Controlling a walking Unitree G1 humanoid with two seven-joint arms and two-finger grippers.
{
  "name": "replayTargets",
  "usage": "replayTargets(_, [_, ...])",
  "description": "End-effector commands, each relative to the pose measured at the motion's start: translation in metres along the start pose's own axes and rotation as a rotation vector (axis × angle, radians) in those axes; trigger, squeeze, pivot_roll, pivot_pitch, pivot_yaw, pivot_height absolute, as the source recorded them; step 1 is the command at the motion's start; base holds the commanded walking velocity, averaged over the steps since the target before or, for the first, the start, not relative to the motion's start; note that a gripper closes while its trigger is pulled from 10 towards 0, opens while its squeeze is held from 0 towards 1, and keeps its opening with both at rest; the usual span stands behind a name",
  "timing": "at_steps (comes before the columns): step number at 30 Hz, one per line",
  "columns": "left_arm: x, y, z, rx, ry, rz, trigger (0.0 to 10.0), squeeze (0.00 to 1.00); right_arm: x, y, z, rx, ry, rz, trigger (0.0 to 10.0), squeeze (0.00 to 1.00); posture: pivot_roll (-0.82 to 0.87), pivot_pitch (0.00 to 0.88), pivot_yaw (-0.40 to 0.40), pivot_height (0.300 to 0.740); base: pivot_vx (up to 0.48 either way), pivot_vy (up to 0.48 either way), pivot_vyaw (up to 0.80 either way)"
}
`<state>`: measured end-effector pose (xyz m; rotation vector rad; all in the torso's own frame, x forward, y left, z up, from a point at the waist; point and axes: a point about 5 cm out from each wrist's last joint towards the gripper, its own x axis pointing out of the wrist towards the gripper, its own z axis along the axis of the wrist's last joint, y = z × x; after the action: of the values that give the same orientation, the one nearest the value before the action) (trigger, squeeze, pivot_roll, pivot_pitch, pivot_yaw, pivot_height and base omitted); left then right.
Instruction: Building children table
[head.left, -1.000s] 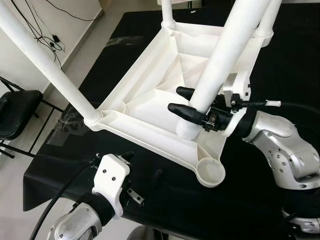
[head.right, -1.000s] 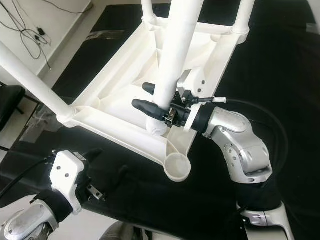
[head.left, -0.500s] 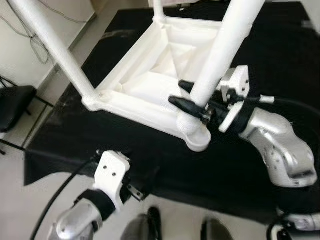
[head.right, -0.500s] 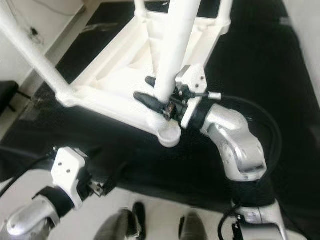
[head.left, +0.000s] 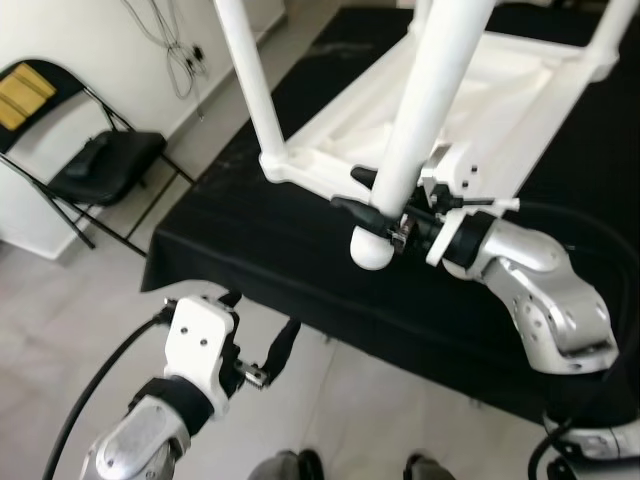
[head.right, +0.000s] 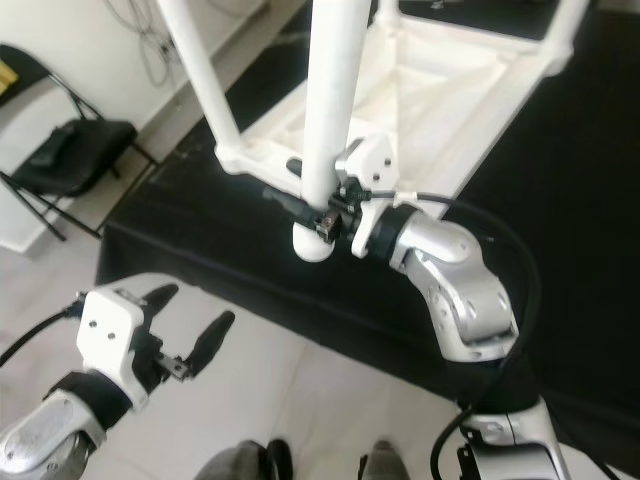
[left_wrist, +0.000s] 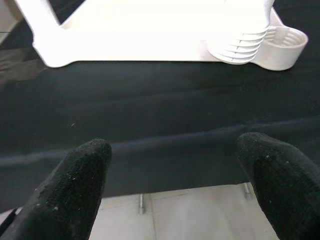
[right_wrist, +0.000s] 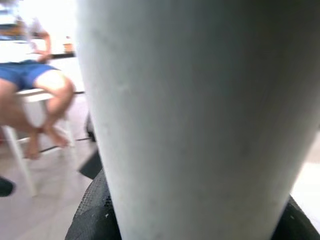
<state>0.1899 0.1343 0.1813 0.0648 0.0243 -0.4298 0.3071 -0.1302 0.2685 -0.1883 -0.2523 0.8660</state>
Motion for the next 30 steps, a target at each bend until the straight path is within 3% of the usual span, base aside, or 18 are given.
replayTargets(1, [-0.001,0.004,-0.008,-0.01,0.044,0.03,10.0,0.0,0.008,-0.001,-0.002,0.049,0.009,-0.034,10.0,0.0,-0.04,0.27,0.13,0.74,0.0,0.277,-0.8])
replayTargets(6, [-0.001,0.005,-0.008,-0.015,0.039,0.046,10.0,0.0,0.012,-0.005,-0.002,0.077,0.002,-0.075,10.0,0.0,-0.04,0.261,0.128,0.74,0.0,0.424,-0.8])
replayTargets(10, [0.001,0.005,-0.008,-0.006,0.029,0.052,10.0,0.0,0.017,-0.014,-0.001,0.087,-0.022,-0.18,10.0,0.0,-0.05,0.247,0.127,0.74,0.0,0.0,-0.8])
replayTargets(16, [0.002,0.005,-0.008,0.003,0.027,0.043,10.0,0.0,0.017,-0.02,0.003,0.104,-0.05,-0.222,10.0,0.0,-0.05,0.245,0.127,0.74,0.0,0.0,-0.8])
replayTargets(20, [0.002,0.003,-0.009,0.056,0.024,0.028,10.0,0.0,0.018,-0.026,0.009,0.11,-0.091,-0.251,10.0,0.0,-0.05,0.241,0.126,0.74,0.0,0.0,-0.75])
replayTargets(30, [0.004,0.003,-0.009,0.056,0.012,0.048,10.0,0.0,0.025,-0.025,0.007,0.098,-0.094,-0.247,10.0,0.0,-0.07,0.237,0.098,0.74,0.0,0.0,0.0])
